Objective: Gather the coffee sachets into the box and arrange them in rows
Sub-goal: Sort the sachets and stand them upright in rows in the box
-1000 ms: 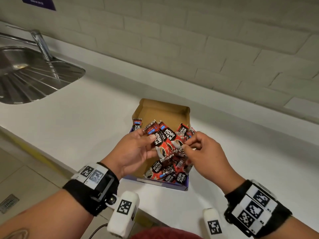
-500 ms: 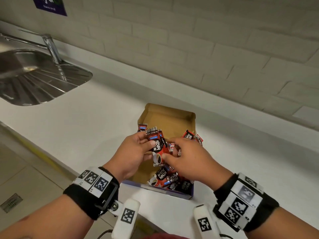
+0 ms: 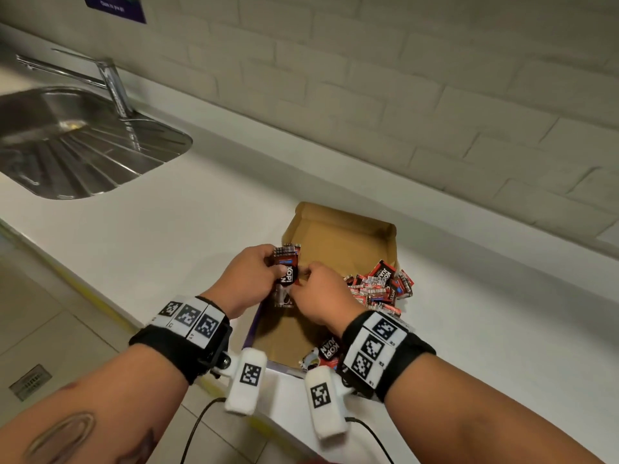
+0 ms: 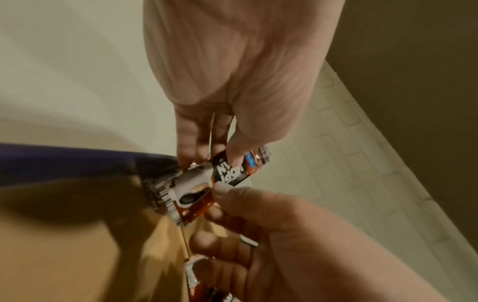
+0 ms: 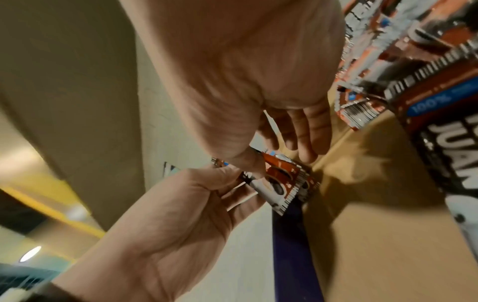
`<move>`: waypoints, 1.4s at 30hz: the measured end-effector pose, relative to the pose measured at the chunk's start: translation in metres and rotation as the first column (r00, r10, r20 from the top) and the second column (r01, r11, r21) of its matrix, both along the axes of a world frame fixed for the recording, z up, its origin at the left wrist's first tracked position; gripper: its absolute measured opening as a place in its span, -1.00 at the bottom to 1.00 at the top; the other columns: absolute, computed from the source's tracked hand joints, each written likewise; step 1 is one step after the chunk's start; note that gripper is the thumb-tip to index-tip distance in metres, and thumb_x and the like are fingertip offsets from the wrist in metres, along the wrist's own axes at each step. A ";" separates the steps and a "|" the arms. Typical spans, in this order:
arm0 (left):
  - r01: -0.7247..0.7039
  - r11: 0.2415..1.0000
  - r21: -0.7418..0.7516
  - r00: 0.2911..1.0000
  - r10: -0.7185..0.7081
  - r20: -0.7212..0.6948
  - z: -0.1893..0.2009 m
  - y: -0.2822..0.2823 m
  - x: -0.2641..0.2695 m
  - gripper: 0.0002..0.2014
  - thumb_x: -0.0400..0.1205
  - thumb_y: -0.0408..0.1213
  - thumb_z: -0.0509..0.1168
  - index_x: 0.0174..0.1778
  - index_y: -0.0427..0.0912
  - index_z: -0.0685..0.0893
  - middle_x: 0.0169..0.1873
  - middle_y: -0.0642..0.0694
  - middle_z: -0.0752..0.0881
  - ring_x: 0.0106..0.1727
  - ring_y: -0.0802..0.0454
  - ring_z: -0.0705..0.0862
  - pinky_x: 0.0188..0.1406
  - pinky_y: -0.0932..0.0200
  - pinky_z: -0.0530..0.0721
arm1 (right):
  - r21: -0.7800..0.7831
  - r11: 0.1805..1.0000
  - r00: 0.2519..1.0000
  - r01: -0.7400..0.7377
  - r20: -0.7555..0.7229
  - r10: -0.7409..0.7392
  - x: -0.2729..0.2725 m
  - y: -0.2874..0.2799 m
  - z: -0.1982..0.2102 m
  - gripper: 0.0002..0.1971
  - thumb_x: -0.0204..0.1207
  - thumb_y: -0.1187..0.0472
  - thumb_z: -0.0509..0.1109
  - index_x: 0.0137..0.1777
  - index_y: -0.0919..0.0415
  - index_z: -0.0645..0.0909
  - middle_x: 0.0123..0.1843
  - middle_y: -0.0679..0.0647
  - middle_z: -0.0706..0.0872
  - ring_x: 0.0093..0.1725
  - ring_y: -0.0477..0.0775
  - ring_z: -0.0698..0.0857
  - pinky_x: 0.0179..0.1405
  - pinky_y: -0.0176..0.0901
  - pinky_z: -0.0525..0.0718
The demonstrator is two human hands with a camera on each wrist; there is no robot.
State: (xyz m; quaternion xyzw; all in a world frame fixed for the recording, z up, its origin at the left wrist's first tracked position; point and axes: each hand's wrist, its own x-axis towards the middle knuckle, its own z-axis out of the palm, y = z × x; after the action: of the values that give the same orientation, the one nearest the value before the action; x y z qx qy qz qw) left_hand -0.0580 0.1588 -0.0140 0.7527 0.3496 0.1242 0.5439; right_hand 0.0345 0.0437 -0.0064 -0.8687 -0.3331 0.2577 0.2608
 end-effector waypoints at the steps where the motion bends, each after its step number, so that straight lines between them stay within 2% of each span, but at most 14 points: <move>1: 0.015 1.000 0.024 1.000 -0.015 -0.027 -0.002 0.003 0.001 -0.88 0.70 -0.41 0.35 0.06 -0.14 0.73 -0.07 -0.16 0.82 -0.16 0.02 0.74 -0.21 0.19 0.63 | -0.031 0.999 0.999 0.026 -0.047 -0.028 0.001 0.004 -0.006 -0.64 0.56 0.04 0.46 0.33 0.07 0.59 0.18 0.02 0.76 0.13 0.13 0.74 0.06 -0.12 0.66; 2: 0.029 0.998 0.050 0.999 -0.027 -0.045 -0.005 0.006 0.003 -0.88 0.70 -0.40 0.35 0.09 -0.16 0.74 -0.06 -0.14 0.82 -0.14 0.04 0.73 -0.23 0.27 0.58 | -0.066 0.997 0.997 0.031 -0.071 -0.036 0.002 0.008 -0.012 -0.60 0.52 -0.01 0.47 0.30 0.11 0.60 0.11 0.02 0.78 0.05 0.11 0.76 -0.01 -0.09 0.71; 4: 0.050 0.995 0.092 0.997 -0.043 -0.071 -0.009 0.010 0.007 -0.87 0.70 -0.39 0.35 0.12 -0.16 0.74 -0.05 -0.12 0.81 -0.09 0.03 0.74 -0.24 0.32 0.56 | -0.132 0.991 0.995 0.013 -0.098 -0.026 0.004 0.014 -0.019 -0.70 0.51 -0.02 0.47 0.14 0.13 0.69 -0.05 0.05 0.79 -0.13 0.08 0.75 -0.20 -0.10 0.69; 7: 0.058 0.991 0.118 0.995 -0.047 -0.093 -0.016 0.014 0.013 -0.85 0.70 -0.38 0.34 0.14 -0.13 0.72 -0.05 -0.11 0.80 -0.11 -0.06 0.80 -0.13 0.13 0.74 | -0.184 0.983 0.993 0.001 -0.112 -0.022 0.007 0.021 -0.025 -0.81 0.54 0.07 0.47 0.03 0.18 0.72 -0.05 0.13 0.79 -0.12 0.14 0.75 -0.23 -0.11 0.63; 9: 0.054 0.989 0.138 0.994 -0.040 -0.102 -0.019 0.017 0.016 -0.85 0.70 -0.37 0.34 0.13 -0.08 0.70 -0.05 -0.08 0.80 -0.14 -0.06 0.80 -0.07 0.05 0.77 | -0.211 0.977 0.995 -0.004 -0.101 -0.018 0.009 0.026 -0.030 -0.85 0.57 0.11 0.45 0.01 0.19 0.72 -0.07 0.13 0.78 -0.10 0.15 0.76 -0.22 -0.12 0.63; 13: 0.016 0.979 0.203 0.996 0.001 -0.084 -0.026 0.023 0.023 -0.74 0.65 -0.36 0.40 0.23 -0.04 0.65 -0.01 -0.01 0.77 -0.09 -0.03 0.77 0.04 0.03 0.75 | -0.212 0.977 0.997 -0.024 -0.077 0.008 0.011 0.035 -0.037 -0.78 0.61 0.08 0.41 0.06 0.25 0.71 0.09 0.20 0.80 -0.02 0.21 0.75 -0.04 -0.05 0.69; 16: -0.038 0.977 0.210 0.996 0.055 -0.075 -0.032 0.025 0.024 -0.71 0.60 -0.35 0.45 0.21 -0.04 0.62 -0.02 0.02 0.76 -0.06 0.01 0.76 0.07 0.02 0.74 | -0.192 0.980 0.999 -0.046 -0.015 0.044 0.010 0.039 -0.041 -0.73 0.64 0.03 0.37 0.16 0.21 0.72 0.14 0.20 0.81 0.08 0.26 0.76 0.03 -0.05 0.71; 21: -0.064 0.975 0.212 0.992 0.085 -0.090 -0.038 0.025 0.025 -0.63 0.61 -0.30 0.48 0.34 -0.09 0.65 0.12 0.00 0.76 0.00 0.03 0.75 0.10 0.15 0.66 | -0.205 0.974 0.986 -0.095 0.112 0.120 0.006 0.040 -0.045 -0.77 0.68 0.17 0.30 0.19 0.24 0.70 0.16 0.23 0.80 0.15 0.29 0.77 0.01 -0.05 0.68; 25: 0.025 0.972 0.235 0.989 0.011 -0.150 -0.041 0.018 0.024 -0.69 0.70 -0.26 0.35 0.38 -0.09 0.69 0.21 -0.06 0.79 0.13 -0.01 0.74 0.09 0.23 0.55 | -0.191 0.977 0.980 -0.100 0.153 0.130 0.004 0.042 -0.050 -0.74 0.61 0.21 0.34 0.25 0.25 0.62 0.18 0.21 0.77 0.18 0.27 0.76 -0.05 -0.08 0.64; 28: 0.120 0.956 0.267 0.974 -0.062 -0.218 -0.038 0.012 0.025 -0.71 0.73 -0.35 0.22 0.35 -0.12 0.67 0.15 -0.17 0.79 0.02 -0.07 0.68 -0.03 0.23 0.46 | -0.175 0.980 0.981 -0.100 0.147 0.126 0.005 0.044 -0.055 -0.71 0.59 0.22 0.33 0.28 0.28 0.55 0.20 0.22 0.75 0.19 0.29 0.77 -0.03 -0.04 0.67; 30: 0.161 0.948 0.274 0.964 -0.091 -0.250 -0.036 0.012 0.026 -0.69 0.72 -0.37 0.18 0.36 -0.14 0.64 0.14 -0.20 0.77 0.03 -0.12 0.68 -0.05 0.20 0.46 | -0.162 0.983 0.984 -0.081 0.141 0.104 0.006 0.042 -0.055 -0.72 0.61 0.23 0.32 0.28 0.29 0.52 0.21 0.26 0.76 0.18 0.31 0.77 0.00 -0.01 0.70; 34: 0.185 0.950 0.253 0.951 -0.108 -0.290 -0.037 0.016 0.028 -0.71 0.73 -0.37 0.18 0.33 -0.14 0.67 0.16 -0.21 0.78 0.13 -0.18 0.71 0.01 0.16 0.53 | -0.173 0.982 0.980 -0.073 0.172 0.103 0.008 0.039 -0.057 -0.72 0.64 0.27 0.29 0.31 0.32 0.51 0.22 0.30 0.76 0.18 0.35 0.78 0.03 0.04 0.70; 39: 0.188 0.951 0.245 0.949 -0.111 -0.296 -0.036 0.018 0.028 -0.70 0.76 -0.34 0.19 0.38 -0.14 0.65 0.22 -0.22 0.77 0.20 -0.18 0.70 0.15 0.13 0.57 | -0.228 0.965 0.962 -0.126 0.210 0.175 0.014 0.040 -0.057 -0.74 0.66 0.27 0.28 0.29 0.36 0.54 0.22 0.28 0.75 0.20 0.30 0.78 0.09 0.03 0.73; 42: 0.188 0.952 0.242 0.952 -0.116 -0.285 -0.035 0.017 0.027 -0.69 0.77 -0.31 0.18 0.42 -0.14 0.63 0.24 -0.22 0.76 0.23 -0.18 0.70 0.16 0.12 0.55 | -0.219 0.967 0.969 -0.129 0.179 0.169 0.016 0.042 -0.060 -0.72 0.62 0.22 0.31 0.27 0.32 0.57 0.19 0.26 0.74 0.18 0.28 0.78 0.00 -0.02 0.71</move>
State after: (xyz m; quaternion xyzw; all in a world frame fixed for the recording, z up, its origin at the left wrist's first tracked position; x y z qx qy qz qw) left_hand -0.0310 0.1756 -0.0489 0.8536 0.3403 0.0249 0.3936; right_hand 0.0506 0.0859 -0.0663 -0.8845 -0.3935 0.2227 0.1153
